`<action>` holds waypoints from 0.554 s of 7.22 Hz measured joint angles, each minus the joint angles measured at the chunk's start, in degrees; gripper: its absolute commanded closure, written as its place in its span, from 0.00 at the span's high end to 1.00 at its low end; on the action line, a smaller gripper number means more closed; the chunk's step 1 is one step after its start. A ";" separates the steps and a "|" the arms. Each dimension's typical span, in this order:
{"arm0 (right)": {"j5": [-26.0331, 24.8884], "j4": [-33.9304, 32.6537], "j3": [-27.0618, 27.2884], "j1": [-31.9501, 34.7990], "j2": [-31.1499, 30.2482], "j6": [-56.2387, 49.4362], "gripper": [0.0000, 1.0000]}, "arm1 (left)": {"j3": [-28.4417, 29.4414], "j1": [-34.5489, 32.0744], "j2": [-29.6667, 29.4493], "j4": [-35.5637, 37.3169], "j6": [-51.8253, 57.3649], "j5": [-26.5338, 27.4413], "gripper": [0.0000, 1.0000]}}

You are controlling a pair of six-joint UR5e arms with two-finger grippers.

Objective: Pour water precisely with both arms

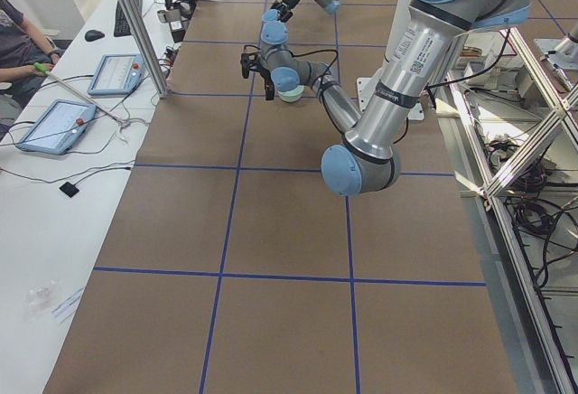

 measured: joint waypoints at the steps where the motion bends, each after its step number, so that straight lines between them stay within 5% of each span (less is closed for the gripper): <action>1: 0.00 -3.61 3.11 -1.57 0.20 -0.01 0.00 | -0.01 -1.24 1.10 0.07 2.78 -0.60 0.99; 4: -3.59 -20.30 13.96 -10.27 3.26 -0.06 0.00 | 0.19 -7.94 5.20 0.22 12.73 -5.78 0.99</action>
